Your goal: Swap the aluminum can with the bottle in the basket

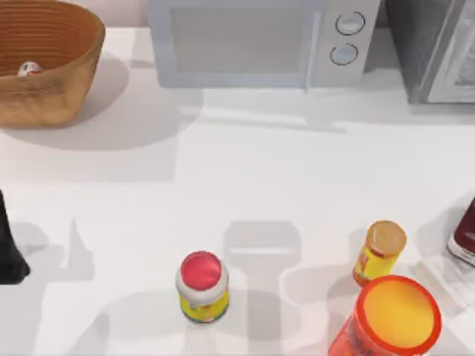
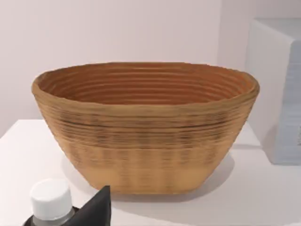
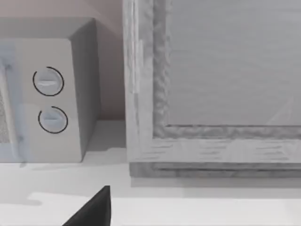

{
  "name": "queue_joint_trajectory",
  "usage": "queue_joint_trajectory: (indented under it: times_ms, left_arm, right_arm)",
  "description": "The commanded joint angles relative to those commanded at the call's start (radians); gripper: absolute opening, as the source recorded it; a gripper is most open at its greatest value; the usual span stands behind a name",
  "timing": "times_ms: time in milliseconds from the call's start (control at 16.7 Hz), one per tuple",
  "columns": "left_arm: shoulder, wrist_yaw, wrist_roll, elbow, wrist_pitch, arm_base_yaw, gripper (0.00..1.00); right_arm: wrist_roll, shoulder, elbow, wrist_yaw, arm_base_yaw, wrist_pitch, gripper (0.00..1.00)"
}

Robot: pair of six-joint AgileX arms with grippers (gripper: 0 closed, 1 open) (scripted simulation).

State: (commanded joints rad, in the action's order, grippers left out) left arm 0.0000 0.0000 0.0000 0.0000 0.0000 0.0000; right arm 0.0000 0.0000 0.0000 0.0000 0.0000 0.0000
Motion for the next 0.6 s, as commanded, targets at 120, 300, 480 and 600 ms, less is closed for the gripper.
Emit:
queue_joint_trajectory:
  times_ms: [120,300,480,600]
  left_arm:
    - [0.0,0.0,0.0,0.0,0.0,0.0,1.0]
    - [0.053,-0.003,0.001,0.049,-0.028,0.01,1.0]
    - [0.193,-0.005,0.004,0.183,-0.104,0.027,1.0]
    - [0.325,-0.003,0.008,0.313,-0.176,0.039,1.0]
  right_arm:
    - [0.0,0.0,0.0,0.0,0.0,0.0,1.0]
    - [0.0,0.0,0.0,0.0,0.0,0.0,1.0]
    - [0.0,0.0,0.0,0.0,0.0,0.0,1.0]
    - [0.0,0.0,0.0,0.0,0.0,0.0,1.0]
